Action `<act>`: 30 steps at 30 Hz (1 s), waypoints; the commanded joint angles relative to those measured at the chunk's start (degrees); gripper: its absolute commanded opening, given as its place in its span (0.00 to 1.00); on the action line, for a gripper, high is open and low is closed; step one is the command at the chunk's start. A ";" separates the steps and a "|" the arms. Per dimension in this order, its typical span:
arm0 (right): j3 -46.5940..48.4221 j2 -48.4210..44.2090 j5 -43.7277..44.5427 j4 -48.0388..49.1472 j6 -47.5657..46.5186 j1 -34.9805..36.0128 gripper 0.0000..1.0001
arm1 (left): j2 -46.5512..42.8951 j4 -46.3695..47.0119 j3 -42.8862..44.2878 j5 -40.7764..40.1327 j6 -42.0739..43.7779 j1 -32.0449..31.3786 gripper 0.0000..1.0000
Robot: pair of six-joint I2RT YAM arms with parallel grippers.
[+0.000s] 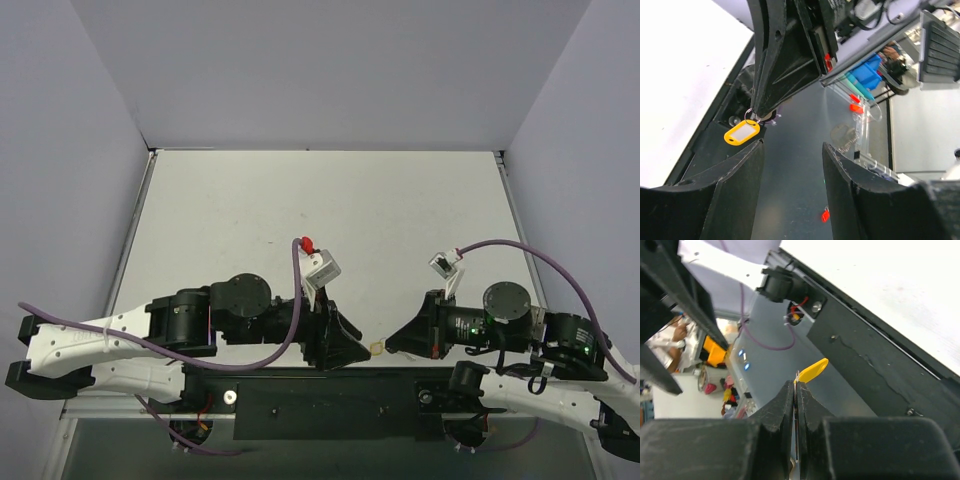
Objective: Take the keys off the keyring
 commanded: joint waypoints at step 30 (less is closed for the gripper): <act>4.17 -1.70 -9.53 10.99 -10.46 0.97 0.00 | 4.42 12.93 0.22 27.97 3.69 11.82 0.40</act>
